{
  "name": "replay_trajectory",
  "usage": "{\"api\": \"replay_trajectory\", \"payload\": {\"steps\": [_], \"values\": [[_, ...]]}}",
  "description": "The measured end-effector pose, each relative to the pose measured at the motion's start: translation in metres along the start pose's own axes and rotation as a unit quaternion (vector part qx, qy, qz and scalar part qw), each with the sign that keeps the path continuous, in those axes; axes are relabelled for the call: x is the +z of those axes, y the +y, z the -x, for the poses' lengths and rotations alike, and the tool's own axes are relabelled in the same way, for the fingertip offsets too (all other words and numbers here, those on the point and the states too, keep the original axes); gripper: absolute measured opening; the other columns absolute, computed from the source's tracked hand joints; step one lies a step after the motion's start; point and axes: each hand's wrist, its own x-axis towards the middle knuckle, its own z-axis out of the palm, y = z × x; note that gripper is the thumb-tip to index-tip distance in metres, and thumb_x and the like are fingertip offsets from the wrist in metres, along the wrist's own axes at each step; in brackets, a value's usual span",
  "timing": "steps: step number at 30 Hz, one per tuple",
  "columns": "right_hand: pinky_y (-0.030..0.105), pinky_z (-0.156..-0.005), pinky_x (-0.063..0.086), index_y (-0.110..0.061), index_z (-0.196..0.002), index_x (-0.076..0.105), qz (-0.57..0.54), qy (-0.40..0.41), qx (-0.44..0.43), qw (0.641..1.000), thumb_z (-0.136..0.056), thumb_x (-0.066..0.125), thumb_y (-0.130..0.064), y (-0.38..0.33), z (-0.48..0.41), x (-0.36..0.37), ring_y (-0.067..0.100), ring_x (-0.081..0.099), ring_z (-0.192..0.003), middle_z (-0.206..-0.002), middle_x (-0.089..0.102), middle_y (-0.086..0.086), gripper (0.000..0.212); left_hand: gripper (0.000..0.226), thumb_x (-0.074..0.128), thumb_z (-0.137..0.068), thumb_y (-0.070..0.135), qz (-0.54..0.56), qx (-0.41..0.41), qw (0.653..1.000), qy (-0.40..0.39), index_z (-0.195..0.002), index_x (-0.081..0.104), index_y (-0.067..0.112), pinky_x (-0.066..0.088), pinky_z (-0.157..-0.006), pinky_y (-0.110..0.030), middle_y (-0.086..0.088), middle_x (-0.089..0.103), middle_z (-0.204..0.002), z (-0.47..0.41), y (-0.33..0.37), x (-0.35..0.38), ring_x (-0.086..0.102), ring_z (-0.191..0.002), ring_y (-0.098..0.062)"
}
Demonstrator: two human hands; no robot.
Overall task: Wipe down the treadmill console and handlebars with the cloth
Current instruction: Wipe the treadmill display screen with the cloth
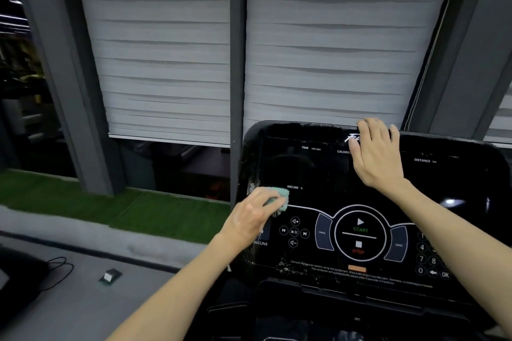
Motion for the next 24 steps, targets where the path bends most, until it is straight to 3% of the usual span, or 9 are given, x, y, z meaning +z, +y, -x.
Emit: {"api": "replay_trajectory", "payload": {"steps": [6, 9, 17, 21, 24], "values": [[0.052, -0.11, 0.018, -0.002, -0.144, 0.028, -0.023, -0.037, 0.024, 0.999, -0.098, 0.024, -0.036, -0.005, 0.011, -0.001, 0.034, 0.024, -0.141, -0.152, 0.027, 0.02, 0.057, 0.051, 0.079, -0.07, -0.01, 0.0, -0.013, 1.0, -0.024, -0.115, 0.067, 0.011, 0.057, -0.054, -0.024, -0.001, 0.057, -0.113, 0.042, 0.016, 0.007, 0.054, -0.103, -0.015], [0.053, -0.112, 0.018, -0.002, -0.15, 0.018, -0.027, -0.057, 0.028, 0.998, -0.098, 0.021, -0.037, -0.008, 0.024, -0.002, 0.033, 0.014, -0.146, -0.158, 0.015, 0.019, 0.063, 0.056, 0.082, -0.064, -0.011, -0.015, 0.0, 1.0, -0.022, -0.113, 0.067, 0.011, 0.056, -0.053, -0.02, 0.001, 0.051, -0.115, 0.032, 0.016, 0.0, 0.053, -0.105, -0.013], [0.049, -0.117, 0.008, -0.007, -0.153, 0.003, -0.041, -0.081, 0.022, 0.996, -0.099, 0.01, -0.042, -0.001, 0.049, 0.006, 0.023, -0.004, -0.149, -0.161, -0.005, 0.008, 0.066, 0.057, 0.076, -0.061, -0.023, -0.022, -0.028, 0.998, 0.047, -0.11, 0.066, 0.004, 0.057, -0.045, -0.033, -0.001, 0.046, -0.116, -0.071, -0.01, -0.022, 0.048, -0.106, -0.017], [0.048, -0.117, 0.006, -0.006, -0.153, 0.002, -0.049, -0.082, 0.029, 0.995, -0.098, 0.009, -0.042, -0.005, 0.049, 0.005, 0.023, -0.005, -0.148, -0.161, -0.006, 0.008, 0.066, 0.055, 0.077, -0.063, -0.021, -0.019, -0.037, 0.998, 0.047, -0.111, 0.068, 0.004, 0.057, -0.047, -0.035, -0.009, 0.061, -0.111, -0.058, -0.007, -0.017, 0.052, -0.104, -0.02], [0.049, -0.117, 0.006, -0.007, -0.153, 0.001, -0.055, -0.083, 0.04, 0.994, -0.098, 0.01, -0.041, -0.009, 0.052, 0.006, 0.023, -0.006, -0.149, -0.161, -0.007, 0.008, 0.066, 0.056, 0.074, -0.066, -0.019, -0.012, -0.021, 0.999, 0.029, -0.115, 0.065, 0.006, 0.058, -0.05, -0.034, -0.005, 0.054, -0.115, -0.026, -0.002, -0.008, 0.052, -0.104, -0.021]]}}
